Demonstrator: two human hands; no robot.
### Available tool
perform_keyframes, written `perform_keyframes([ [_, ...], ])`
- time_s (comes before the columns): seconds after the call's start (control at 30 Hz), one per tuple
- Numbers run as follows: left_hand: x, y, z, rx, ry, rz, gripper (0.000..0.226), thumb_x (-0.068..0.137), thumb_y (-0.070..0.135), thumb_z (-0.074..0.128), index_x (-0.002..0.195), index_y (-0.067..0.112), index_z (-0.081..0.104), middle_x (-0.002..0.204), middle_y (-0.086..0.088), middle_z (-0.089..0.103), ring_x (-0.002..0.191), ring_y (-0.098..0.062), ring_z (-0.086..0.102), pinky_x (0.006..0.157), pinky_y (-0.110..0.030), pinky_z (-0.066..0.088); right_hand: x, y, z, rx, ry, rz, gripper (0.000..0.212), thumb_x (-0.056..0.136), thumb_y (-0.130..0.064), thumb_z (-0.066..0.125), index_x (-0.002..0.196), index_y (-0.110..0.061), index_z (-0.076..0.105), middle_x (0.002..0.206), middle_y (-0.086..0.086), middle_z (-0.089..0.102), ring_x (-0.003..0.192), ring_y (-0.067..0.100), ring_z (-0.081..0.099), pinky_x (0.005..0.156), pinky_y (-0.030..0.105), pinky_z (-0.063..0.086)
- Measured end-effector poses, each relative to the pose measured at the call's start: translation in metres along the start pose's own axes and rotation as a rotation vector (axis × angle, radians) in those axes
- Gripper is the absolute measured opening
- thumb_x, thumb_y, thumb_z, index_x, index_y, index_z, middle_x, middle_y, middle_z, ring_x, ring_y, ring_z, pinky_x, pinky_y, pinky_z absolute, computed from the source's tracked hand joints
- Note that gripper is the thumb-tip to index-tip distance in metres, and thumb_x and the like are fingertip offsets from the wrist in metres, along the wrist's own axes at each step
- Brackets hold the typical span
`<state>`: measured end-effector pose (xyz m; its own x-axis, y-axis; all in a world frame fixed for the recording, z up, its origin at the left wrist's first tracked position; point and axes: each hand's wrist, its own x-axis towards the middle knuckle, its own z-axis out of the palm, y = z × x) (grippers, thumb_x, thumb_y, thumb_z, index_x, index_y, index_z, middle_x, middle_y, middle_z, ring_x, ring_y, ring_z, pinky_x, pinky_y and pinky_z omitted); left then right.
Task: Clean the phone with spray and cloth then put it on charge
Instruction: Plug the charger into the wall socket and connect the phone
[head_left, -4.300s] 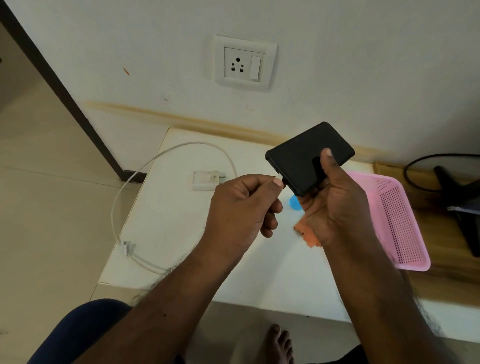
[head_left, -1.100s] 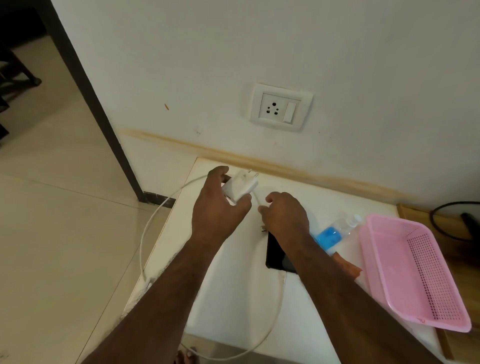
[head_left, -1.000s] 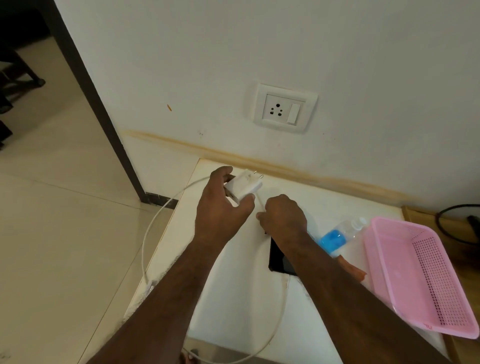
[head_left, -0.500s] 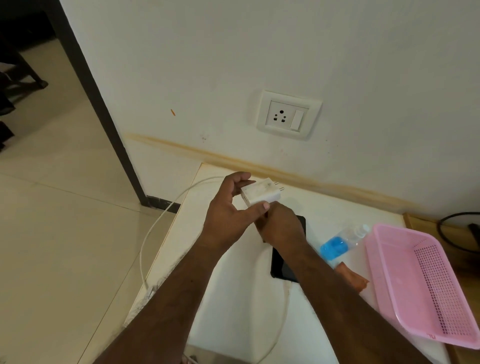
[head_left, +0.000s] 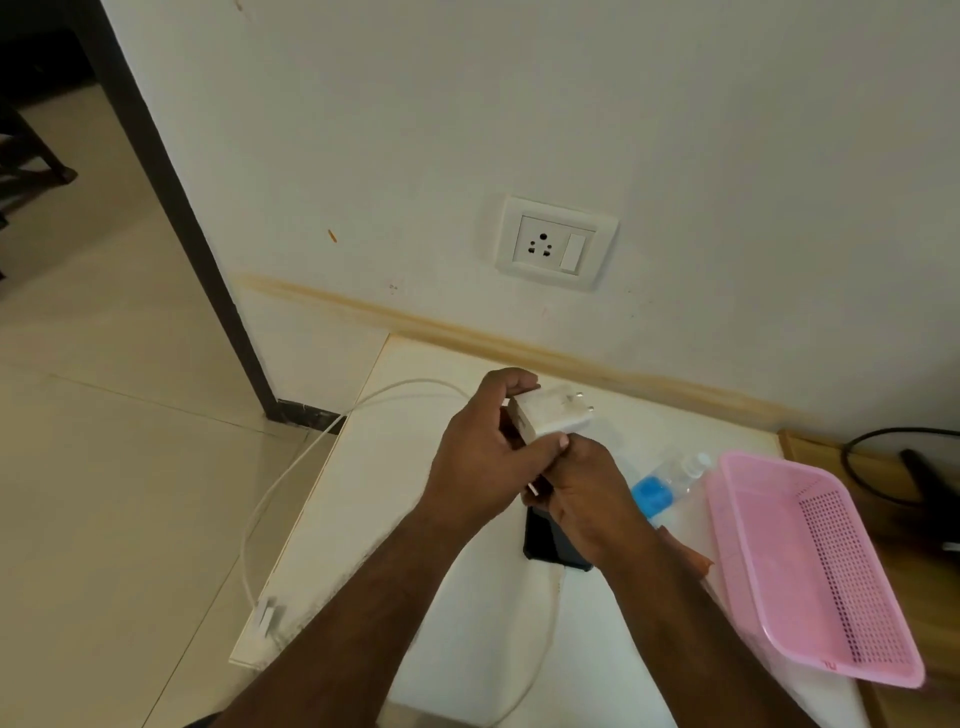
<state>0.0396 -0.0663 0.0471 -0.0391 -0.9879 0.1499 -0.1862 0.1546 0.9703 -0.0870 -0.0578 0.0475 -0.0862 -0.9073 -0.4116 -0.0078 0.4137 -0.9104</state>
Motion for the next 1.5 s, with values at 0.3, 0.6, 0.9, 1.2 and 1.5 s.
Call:
perform_keyframes([
  [0.3, -0.004, 0.004, 0.003, 0.065, -0.021, 0.055, 0.053, 0.074, 0.049, 0.075, 0.119, 0.045, 0.048, 0.111, 0.026, 0.062, 0.094, -0.003, 0.064, 0.071, -0.02, 0.056, -0.026, -0.015, -0.021, 0.591, -0.252, 0.155, 0.048, 0.09, -0.044, 0.063, 0.123, -0.009, 0.064, 0.117, 0.014, 0.069, 0.109, 0.031, 0.065, 0.08, 0.045, 0.056],
  [0.6, -0.014, 0.006, 0.012, 0.153, -0.145, 0.072, 0.06, 0.083, 0.05, 0.062, 0.134, 0.036, 0.033, 0.128, 0.025, 0.05, 0.106, 0.003, 0.059, 0.075, -0.02, 0.056, -0.032, -0.012, -0.029, 0.715, -0.118, 0.258, 0.045, 0.09, -0.036, 0.068, 0.125, -0.008, 0.062, 0.116, 0.018, 0.07, 0.104, 0.033, 0.07, 0.076, 0.043, 0.06],
  [0.9, -0.003, -0.001, 0.005, 0.262, -0.21, 0.158, 0.028, 0.094, 0.029, 0.054, 0.117, 0.015, 0.06, 0.113, 0.002, 0.062, 0.107, -0.012, 0.061, 0.091, -0.04, 0.053, -0.017, -0.018, -0.045, 0.831, -0.14, 0.157, 0.052, 0.092, -0.038, 0.065, 0.124, 0.004, 0.058, 0.112, 0.03, 0.068, 0.101, 0.038, 0.07, 0.07, 0.038, 0.06],
  [1.2, 0.003, 0.011, 0.004, 0.074, -0.093, 0.077, 0.005, 0.097, 0.031, 0.062, 0.099, 0.025, 0.061, 0.091, 0.015, 0.068, 0.09, -0.005, 0.066, 0.072, -0.03, 0.059, -0.017, -0.023, -0.045, 0.738, -0.182, 0.149, 0.051, 0.094, -0.05, 0.055, 0.095, -0.005, 0.08, 0.111, 0.017, 0.072, 0.103, 0.028, 0.071, 0.071, 0.034, 0.059],
  [1.5, 0.004, 0.023, -0.001, -0.289, -0.087, -0.07, 0.009, 0.093, 0.021, 0.068, 0.099, 0.015, 0.07, 0.094, -0.012, 0.074, 0.091, -0.029, 0.07, 0.066, -0.042, 0.064, -0.023, -0.033, -0.039, 0.74, -0.171, 0.173, 0.052, 0.094, -0.051, 0.054, 0.09, -0.007, 0.081, 0.101, 0.012, 0.076, 0.086, 0.024, 0.074, 0.065, 0.031, 0.059],
])
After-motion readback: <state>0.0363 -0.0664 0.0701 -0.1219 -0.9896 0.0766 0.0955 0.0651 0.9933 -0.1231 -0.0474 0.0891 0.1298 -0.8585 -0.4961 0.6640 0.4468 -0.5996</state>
